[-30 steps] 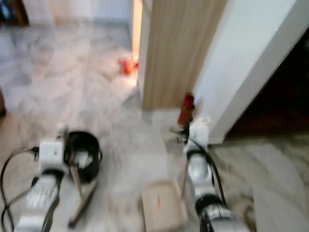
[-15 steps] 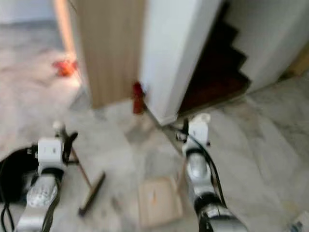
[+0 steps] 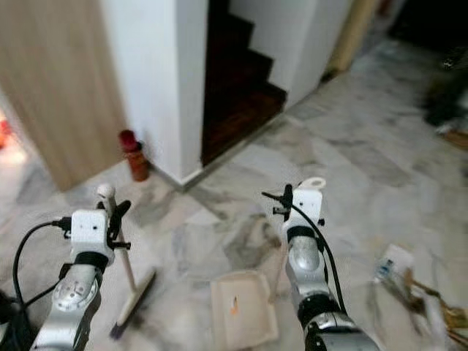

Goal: Sweep floor

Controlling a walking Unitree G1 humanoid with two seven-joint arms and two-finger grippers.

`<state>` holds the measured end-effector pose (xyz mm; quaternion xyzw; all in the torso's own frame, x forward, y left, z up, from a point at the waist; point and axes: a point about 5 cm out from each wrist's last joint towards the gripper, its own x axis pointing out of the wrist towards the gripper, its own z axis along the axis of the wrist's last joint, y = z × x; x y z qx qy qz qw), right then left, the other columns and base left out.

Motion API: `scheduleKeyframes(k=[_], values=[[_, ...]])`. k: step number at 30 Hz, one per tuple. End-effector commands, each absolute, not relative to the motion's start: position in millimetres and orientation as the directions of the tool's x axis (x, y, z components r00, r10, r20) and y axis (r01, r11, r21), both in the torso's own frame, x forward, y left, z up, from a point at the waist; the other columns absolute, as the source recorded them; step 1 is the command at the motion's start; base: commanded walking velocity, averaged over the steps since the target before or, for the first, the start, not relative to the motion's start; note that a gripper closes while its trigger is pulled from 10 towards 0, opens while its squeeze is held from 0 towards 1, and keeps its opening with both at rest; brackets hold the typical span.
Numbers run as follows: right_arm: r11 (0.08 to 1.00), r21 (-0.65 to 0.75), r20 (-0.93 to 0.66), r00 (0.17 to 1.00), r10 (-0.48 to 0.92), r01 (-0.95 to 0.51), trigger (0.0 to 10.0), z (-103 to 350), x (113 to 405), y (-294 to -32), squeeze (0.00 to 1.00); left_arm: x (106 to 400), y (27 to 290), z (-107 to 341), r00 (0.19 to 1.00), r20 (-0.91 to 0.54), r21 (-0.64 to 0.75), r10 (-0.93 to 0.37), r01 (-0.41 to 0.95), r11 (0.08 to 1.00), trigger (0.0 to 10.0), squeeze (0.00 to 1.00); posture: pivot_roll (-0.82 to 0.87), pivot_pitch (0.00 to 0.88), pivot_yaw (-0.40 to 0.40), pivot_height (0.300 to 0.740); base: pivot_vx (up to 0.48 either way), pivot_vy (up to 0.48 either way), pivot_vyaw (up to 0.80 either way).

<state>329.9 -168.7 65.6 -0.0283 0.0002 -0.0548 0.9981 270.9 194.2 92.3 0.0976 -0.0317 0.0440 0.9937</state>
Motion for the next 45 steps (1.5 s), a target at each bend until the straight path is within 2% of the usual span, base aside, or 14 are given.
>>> scheduleKeyframes(k=[1, 13, 30, 45], values=[[0.992, -0.059, 0.039, 0.993, -0.112, 0.114, 10.0, 74.3, 334.5, -170.4, 0.0, 274.7, 192.5, 100.4, 0.991, 0.11, 0.191, 0.07, -0.091, 0.977, 10.0, 0.0, 0.04, 0.037, -0.083, 0.74, 0.0, 0.0, -0.8], [0.992, -0.053, 0.055, 0.992, -0.116, 0.119, 10.0, 77.2, 335.6, -170.5, 0.0, 290.1, 188.8, 105.7, 0.991, 0.127, 0.189, 0.04, -0.064, 0.98, 10.0, 0.0, 0.03, 0.0, -0.073, 0.74, 0.0, 0.0, -0.8], [0.991, -0.047, 0.06, 0.991, -0.12, 0.123, 10.0, 77.3, 334.9, -172.1, 0.0, 292.1, 186.1, 103.7, 0.991, 0.127, 0.177, 0.035, -0.058, 0.982, 10.0, 0.0, 0.03, 0.024, -0.079, 0.74, 0.0, 0.0, -0.78], [0.993, -0.055, 0.077, 0.992, -0.099, 0.103, 10.0, 79.3, 335.0, -168.9, 0.0, 292.9, 187.1, 102.5, 0.991, 0.12, 0.204, 0.051, -0.075, 0.976, 10.0, 0.0, 0.03, 0.047, -0.082, 0.74, 0.0, 0.0, 0.0]])
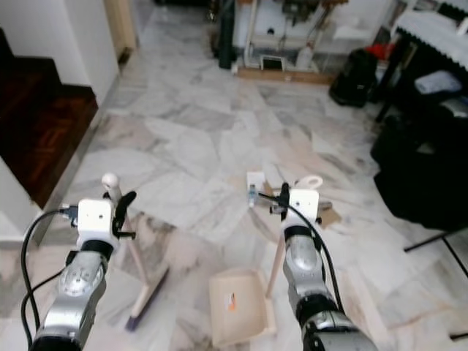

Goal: Sweep floor

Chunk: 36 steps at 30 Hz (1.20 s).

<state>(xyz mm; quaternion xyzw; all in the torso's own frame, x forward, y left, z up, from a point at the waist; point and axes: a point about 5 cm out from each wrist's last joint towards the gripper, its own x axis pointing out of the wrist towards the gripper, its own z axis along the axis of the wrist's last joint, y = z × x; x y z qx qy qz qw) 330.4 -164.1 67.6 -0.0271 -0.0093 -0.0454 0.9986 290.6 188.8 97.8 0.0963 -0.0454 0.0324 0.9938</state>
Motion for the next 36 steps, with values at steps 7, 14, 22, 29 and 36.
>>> scheduleKeyframes(k=[7, 14, 22, 29, 36], values=[[0.992, -0.077, 0.073, 0.993, -0.094, 0.1, 10.0, 78.7, 334.8, -168.7, 0.0, 292.7, 187.5, 102.1, 0.991, 0.119, 0.204, 0.058, -0.082, 0.976, 10.0, 0.0, 0.03, 0.044, -0.084, 0.74, 0.0, -0.247, 0.0], [0.994, -0.058, 0.082, 0.993, -0.091, 0.096, 10.0, 80.3, 335.6, -167.7, 0.0, 292.4, 187.1, 101.7, 0.991, 0.122, 0.206, 0.063, -0.087, 0.975, 10.0, 0.0, 0.03, 0.026, -0.088, 0.74, 0.0, -0.246, 0.12], [0.994, -0.061, 0.081, 0.993, -0.089, 0.094, 10.0, 80.8, 336.2, -167.9, 0.0, 292.6, 186.7, 101.7, 0.99, 0.125, 0.205, 0.066, -0.091, 0.975, 10.0, 0.0, 0.03, 0.013, -0.089, 0.74, 0.0, -0.255, 0.0], [0.994, -0.06, 0.081, 0.993, -0.085, 0.09, 10.0, 80.1, 335.6, -166.6, 0.0, 291.7, 186.8, 101.2, 0.99, 0.127, 0.201, 0.067, -0.091, 0.975, 10.0, 0.0, 0.03, 0.001, -0.087, 0.74, 0.0, -0.252, 0.0], [0.994, -0.057, 0.081, 0.993, -0.083, 0.088, 10.0, 80.1, 335.6, -166.4, 0.0, 291.7, 186.6, 101.2, 0.99, 0.126, 0.201, 0.065, -0.09, 0.976, 10.0, 0.0, 0.03, 0.001, -0.087, 0.74, 0.0, -0.252, 0.0]])
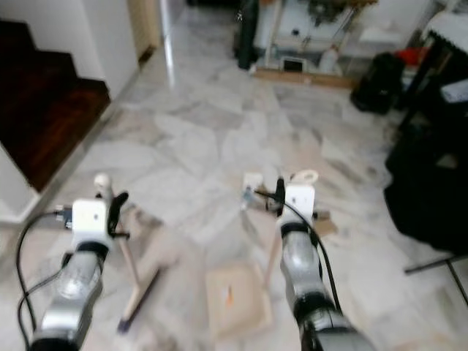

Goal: Sweep floor

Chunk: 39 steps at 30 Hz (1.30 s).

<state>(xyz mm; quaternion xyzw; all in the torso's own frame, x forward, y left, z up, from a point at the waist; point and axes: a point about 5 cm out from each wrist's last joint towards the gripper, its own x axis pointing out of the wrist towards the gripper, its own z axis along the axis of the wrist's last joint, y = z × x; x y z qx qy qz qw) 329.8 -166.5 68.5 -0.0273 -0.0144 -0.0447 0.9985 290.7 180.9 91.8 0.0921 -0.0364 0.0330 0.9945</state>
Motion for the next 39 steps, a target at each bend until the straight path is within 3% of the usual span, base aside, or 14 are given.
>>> scheduleKeyframes(k=[1, 39], values=[[0.995, -0.056, 0.082, 0.993, -0.083, 0.088, 10.0, 80.2, 335.5, -165.9, 0.0, 291.7, 187.0, 101.2, 0.99, 0.127, 0.201, 0.064, -0.089, 0.976, 10.0, 0.0, 0.03, 0.007, -0.085, 0.74, 0.0, -0.255, 0.0], [0.995, -0.04, 0.087, 0.992, -0.093, 0.097, 10.0, 81.6, 336.3, -165.9, 0.0, 293.6, 187.6, 103.6, 0.989, 0.13, 0.2, 0.068, -0.093, 0.975, 10.0, 0.0, 0.03, 0.048, -0.085, 0.74, 0.0, -0.253, 0.0]])
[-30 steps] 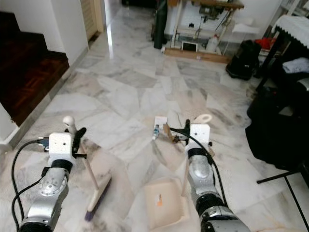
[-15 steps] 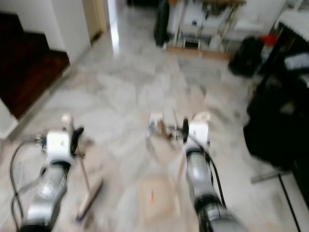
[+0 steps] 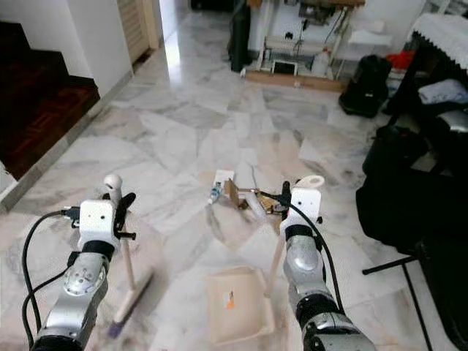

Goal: Sweep floor

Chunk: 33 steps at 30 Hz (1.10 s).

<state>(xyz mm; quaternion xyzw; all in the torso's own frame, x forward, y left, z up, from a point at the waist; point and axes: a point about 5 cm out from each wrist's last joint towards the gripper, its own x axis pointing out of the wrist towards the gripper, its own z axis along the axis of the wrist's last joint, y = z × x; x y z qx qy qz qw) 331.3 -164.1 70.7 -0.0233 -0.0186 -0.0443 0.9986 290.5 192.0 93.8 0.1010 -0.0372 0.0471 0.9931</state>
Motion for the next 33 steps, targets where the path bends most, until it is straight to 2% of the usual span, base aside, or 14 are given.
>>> scheduleKeyframes(k=[1, 10, 24, 33], values=[[0.994, -0.04, 0.087, 0.992, -0.093, 0.097, 10.0, 81.6, 336.3, -166.0, 0.0, 293.6, 187.5, 103.7, 0.989, 0.13, 0.199, 0.068, -0.094, 0.975, 10.0, 0.0, 0.03, 0.048, -0.085, 0.74, 0.0, -0.251, 0.0], [0.994, -0.038, 0.093, 0.991, -0.096, 0.1, 10.0, 81.0, 335.0, -166.7, 0.0, 292.8, 186.6, 102.6, 0.99, 0.126, 0.194, 0.06, -0.084, 0.977, 10.0, 0.0, 0.03, 0.04, -0.087, 0.74, 0.0, -0.252, 0.0], [0.982, -0.027, 0.12, 0.976, -0.182, 0.186, 10.0, 85.3, 333.8, -181.3, 0.0, 304.5, 179.3, 104.2, 0.994, 0.104, 0.188, -0.041, 0.021, 0.982, 10.0, 0.0, 0.0, 0.0, 0.004, 0.74, 0.0, 0.0, 0.0], [0.977, -0.009, 0.133, 0.969, -0.209, 0.212, 10.0, 89.3, 335.5, -185.3, 0.0, 313.7, 176.7, 107.6, 0.993, 0.105, 0.172, -0.057, 0.039, 0.984, 10.0, 0.0, -0.01, 0.0, 0.006, 0.74, 0.0, 0.0, 0.0]])
